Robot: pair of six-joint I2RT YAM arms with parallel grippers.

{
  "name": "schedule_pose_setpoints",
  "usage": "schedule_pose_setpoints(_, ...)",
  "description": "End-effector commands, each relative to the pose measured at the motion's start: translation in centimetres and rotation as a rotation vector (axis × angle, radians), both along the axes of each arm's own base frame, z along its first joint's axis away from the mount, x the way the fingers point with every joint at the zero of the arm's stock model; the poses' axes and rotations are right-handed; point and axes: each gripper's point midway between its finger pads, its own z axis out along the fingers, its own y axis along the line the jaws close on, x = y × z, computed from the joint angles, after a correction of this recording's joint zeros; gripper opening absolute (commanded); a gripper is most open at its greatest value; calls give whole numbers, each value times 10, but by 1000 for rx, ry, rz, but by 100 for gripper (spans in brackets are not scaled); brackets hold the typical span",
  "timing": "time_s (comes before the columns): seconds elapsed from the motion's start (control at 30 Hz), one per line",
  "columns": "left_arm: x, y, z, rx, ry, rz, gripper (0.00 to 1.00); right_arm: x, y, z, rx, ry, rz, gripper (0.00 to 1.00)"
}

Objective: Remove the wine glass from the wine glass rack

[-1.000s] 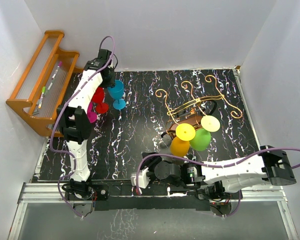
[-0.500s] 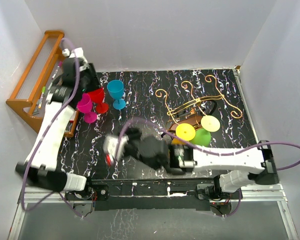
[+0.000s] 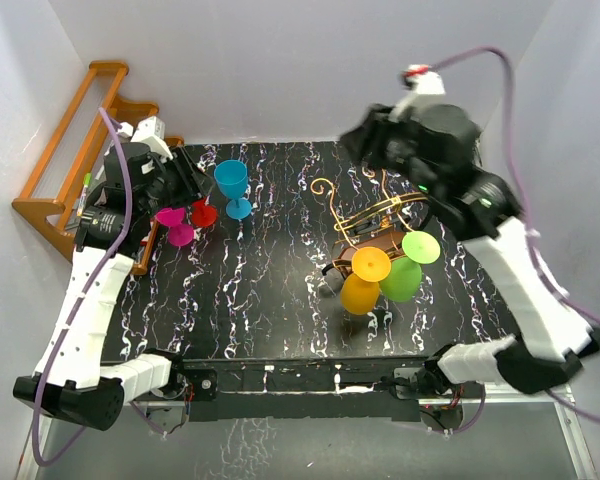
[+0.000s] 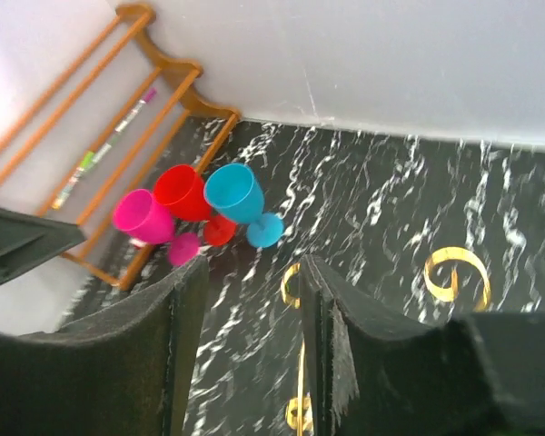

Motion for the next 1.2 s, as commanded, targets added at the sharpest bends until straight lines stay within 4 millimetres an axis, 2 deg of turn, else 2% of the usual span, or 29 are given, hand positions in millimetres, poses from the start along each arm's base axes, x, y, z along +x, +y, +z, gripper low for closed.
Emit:
schedule_pose_setpoints(0.0, -14, -22, 0, -62, 25, -125, 41, -80, -33, 28, 362, 145, 124, 48)
schedule_pose_setpoints(0.17, -18, -29, -6, -75, 39, -163, 41, -105, -43, 6, 380, 248, 122, 49)
schedule_pose_setpoints(0.33, -27, -33, -8, -87, 48, -201, 41, -136, -69, -5, 560, 302, 66, 51)
schedule_pose_setpoints(0.43, -30, -34, -11, -89, 54, -214, 41, -152, -77, -21, 649, 369, 49, 49)
schedule_pose_setpoints(0.57, -33, -34, -12, -72, 59, -232, 41, -161, -84, -53, 711, 453, 8, 46)
schedule_pose_setpoints(0.63, -34, -34, -13, -65, 62, -236, 41, -166, -93, -60, 753, 471, -31, 44)
schedule_pose_setpoints(0.87, -34, -35, -20, -59, 73, -247, 41, -176, -139, -84, 890, 484, -241, 42)
schedule_pose_setpoints(1.17, -29, -36, -32, -50, 98, -255, 41, -184, -169, -135, 893, 551, -427, 42)
